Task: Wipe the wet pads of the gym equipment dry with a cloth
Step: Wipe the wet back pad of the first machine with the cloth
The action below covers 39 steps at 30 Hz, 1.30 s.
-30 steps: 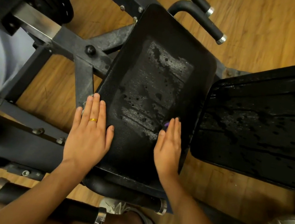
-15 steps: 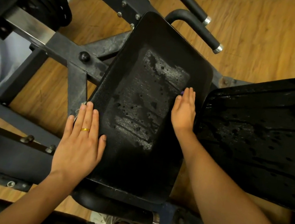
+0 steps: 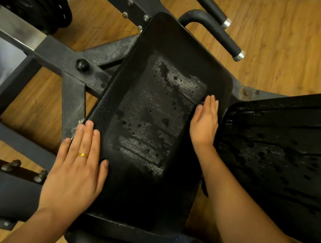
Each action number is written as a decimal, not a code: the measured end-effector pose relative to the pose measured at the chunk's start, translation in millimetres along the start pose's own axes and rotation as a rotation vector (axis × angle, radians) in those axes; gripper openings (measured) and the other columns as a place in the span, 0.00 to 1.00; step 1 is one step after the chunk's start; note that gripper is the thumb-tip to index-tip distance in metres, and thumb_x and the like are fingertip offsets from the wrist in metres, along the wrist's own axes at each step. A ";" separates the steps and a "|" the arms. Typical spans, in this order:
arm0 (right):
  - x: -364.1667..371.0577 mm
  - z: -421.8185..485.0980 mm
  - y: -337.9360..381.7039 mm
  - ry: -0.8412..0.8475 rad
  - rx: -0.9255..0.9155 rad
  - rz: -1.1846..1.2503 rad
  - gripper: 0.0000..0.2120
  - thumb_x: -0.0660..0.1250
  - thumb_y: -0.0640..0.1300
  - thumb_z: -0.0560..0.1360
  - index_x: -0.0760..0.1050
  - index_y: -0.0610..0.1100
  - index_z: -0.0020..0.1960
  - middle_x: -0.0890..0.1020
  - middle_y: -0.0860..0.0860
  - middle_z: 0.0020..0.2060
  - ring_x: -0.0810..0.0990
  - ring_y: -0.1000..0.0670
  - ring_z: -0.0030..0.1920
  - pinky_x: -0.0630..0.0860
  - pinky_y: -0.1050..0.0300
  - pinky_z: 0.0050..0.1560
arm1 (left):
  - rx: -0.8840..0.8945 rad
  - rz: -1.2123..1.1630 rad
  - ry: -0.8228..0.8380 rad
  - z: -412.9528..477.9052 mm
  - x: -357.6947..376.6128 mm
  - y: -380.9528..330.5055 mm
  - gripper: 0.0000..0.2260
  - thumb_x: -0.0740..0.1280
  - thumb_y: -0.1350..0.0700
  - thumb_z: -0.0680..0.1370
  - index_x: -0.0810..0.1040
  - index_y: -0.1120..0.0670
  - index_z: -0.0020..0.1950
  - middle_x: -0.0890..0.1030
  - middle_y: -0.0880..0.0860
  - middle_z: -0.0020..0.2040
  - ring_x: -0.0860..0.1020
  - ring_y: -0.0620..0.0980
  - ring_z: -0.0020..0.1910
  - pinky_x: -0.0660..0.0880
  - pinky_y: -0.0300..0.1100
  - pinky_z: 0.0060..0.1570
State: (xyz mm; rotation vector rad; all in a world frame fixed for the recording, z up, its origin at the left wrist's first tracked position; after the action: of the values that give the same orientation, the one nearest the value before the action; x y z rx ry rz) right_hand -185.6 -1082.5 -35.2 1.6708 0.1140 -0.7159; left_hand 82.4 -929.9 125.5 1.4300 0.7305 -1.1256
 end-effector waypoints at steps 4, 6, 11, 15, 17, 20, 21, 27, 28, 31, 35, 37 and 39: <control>-4.7 67.6 5.4 0.010 0.033 -0.048 0.24 0.50 0.46 0.87 0.58 0.39 0.80 0.58 0.45 0.81 0.51 0.46 0.81 0.52 0.51 0.79 | 0.003 -0.002 0.001 0.5 1.1 0.5 0.30 0.52 0.49 0.82 0.58 0.68 0.79 0.54 0.66 0.81 0.54 0.62 0.81 0.58 0.61 0.75; -7.5 88.6 5.0 0.062 0.037 -0.082 0.24 0.50 0.47 0.87 0.57 0.40 0.81 0.57 0.45 0.81 0.50 0.46 0.81 0.52 0.50 0.79 | 0.007 -0.004 -0.002 0.8 1.1 -0.3 0.30 0.52 0.49 0.82 0.59 0.68 0.79 0.54 0.66 0.81 0.54 0.62 0.81 0.57 0.60 0.75; -8.3 62.0 8.4 0.088 0.010 -0.087 0.25 0.50 0.49 0.87 0.58 0.42 0.81 0.56 0.47 0.81 0.54 0.47 0.81 0.55 0.50 0.77 | 0.002 -0.009 -0.007 0.8 -0.9 -1.1 0.30 0.54 0.50 0.82 0.59 0.68 0.79 0.55 0.66 0.81 0.54 0.62 0.81 0.56 0.60 0.76; -4.8 -3.6 10.6 0.086 -0.032 -0.017 0.23 0.53 0.48 0.86 0.62 0.41 0.79 0.59 0.48 0.80 0.56 0.49 0.80 0.53 0.54 0.78 | 0.004 -0.011 -0.005 0.9 -3.4 -2.3 0.30 0.53 0.50 0.82 0.59 0.68 0.78 0.55 0.67 0.80 0.55 0.63 0.80 0.57 0.61 0.76; -4.0 -48.3 8.1 0.077 -0.027 0.016 0.23 0.53 0.48 0.86 0.63 0.41 0.79 0.60 0.48 0.80 0.55 0.51 0.80 0.51 0.58 0.78 | 0.002 -0.013 -0.002 0.6 -3.7 -2.4 0.30 0.54 0.51 0.82 0.59 0.69 0.78 0.55 0.67 0.80 0.55 0.63 0.80 0.57 0.61 0.75; -2.3 -87.6 0.4 0.074 -0.012 0.029 0.23 0.53 0.48 0.86 0.61 0.41 0.79 0.59 0.50 0.80 0.53 0.54 0.80 0.49 0.62 0.76 | 0.000 -0.012 0.006 1.1 -3.6 -1.8 0.30 0.54 0.51 0.82 0.59 0.69 0.78 0.55 0.67 0.80 0.55 0.63 0.80 0.58 0.62 0.75; -1.3 -85.3 -0.6 0.077 -0.016 0.029 0.23 0.53 0.47 0.86 0.61 0.41 0.79 0.59 0.50 0.80 0.53 0.54 0.81 0.48 0.63 0.75 | 0.001 -0.010 0.005 1.4 -3.5 -1.8 0.30 0.54 0.50 0.82 0.59 0.69 0.78 0.55 0.67 0.80 0.55 0.63 0.80 0.58 0.62 0.75; -1.8 13.5 6.4 0.025 0.006 0.004 0.23 0.52 0.47 0.86 0.62 0.40 0.79 0.60 0.47 0.80 0.52 0.49 0.81 0.52 0.58 0.76 | -0.006 -0.005 -0.006 1.0 -2.3 -2.2 0.30 0.54 0.51 0.82 0.59 0.68 0.78 0.55 0.67 0.80 0.54 0.63 0.80 0.56 0.61 0.75; -3.3 34.1 10.4 0.027 0.013 -0.013 0.23 0.52 0.47 0.87 0.61 0.40 0.80 0.59 0.47 0.80 0.52 0.48 0.81 0.52 0.56 0.77 | -0.009 -0.006 -0.006 1.6 -2.2 -2.3 0.30 0.54 0.51 0.82 0.59 0.68 0.78 0.55 0.67 0.80 0.55 0.63 0.80 0.57 0.61 0.75; -8.0 76.4 18.4 0.097 0.033 -0.070 0.23 0.50 0.47 0.87 0.60 0.41 0.80 0.57 0.46 0.81 0.52 0.46 0.81 0.53 0.53 0.77 | -0.005 -0.005 -0.010 2.2 -1.9 -2.1 0.30 0.53 0.50 0.82 0.59 0.68 0.79 0.55 0.67 0.80 0.54 0.63 0.80 0.56 0.60 0.76; -9.3 59.1 17.3 0.108 0.045 -0.111 0.24 0.50 0.48 0.87 0.58 0.44 0.81 0.53 0.48 0.82 0.58 0.45 0.79 0.59 0.50 0.74 | -0.003 0.002 -0.006 1.3 -1.9 -1.7 0.30 0.53 0.50 0.82 0.59 0.68 0.79 0.54 0.66 0.80 0.54 0.63 0.81 0.56 0.60 0.76; -6.9 30.9 13.0 0.102 0.043 -0.114 0.24 0.51 0.48 0.86 0.58 0.45 0.81 0.53 0.49 0.82 0.61 0.45 0.78 0.62 0.50 0.72 | -0.006 0.007 0.002 1.2 -2.8 -2.3 0.30 0.53 0.50 0.82 0.58 0.68 0.79 0.54 0.66 0.81 0.53 0.63 0.81 0.56 0.60 0.76; -3.5 -2.0 8.9 0.101 0.007 -0.103 0.24 0.52 0.48 0.86 0.58 0.44 0.81 0.54 0.48 0.82 0.61 0.45 0.79 0.63 0.50 0.73 | -0.010 0.009 0.010 1.6 -3.8 -2.4 0.30 0.52 0.50 0.83 0.57 0.67 0.79 0.54 0.66 0.81 0.53 0.62 0.81 0.55 0.60 0.77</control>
State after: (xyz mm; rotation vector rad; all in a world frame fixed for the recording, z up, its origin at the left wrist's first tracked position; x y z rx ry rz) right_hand -183.5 -1081.8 -25.6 1.7175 0.2711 -0.7090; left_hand 78.5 -930.4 128.2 1.4302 0.7350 -1.1068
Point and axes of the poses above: each hand's wrist, its own z-axis towards the middle knuckle, its own x-axis out of the palm, y = z × x, the point moved 7 cm from there along z, towards the middle knuckle
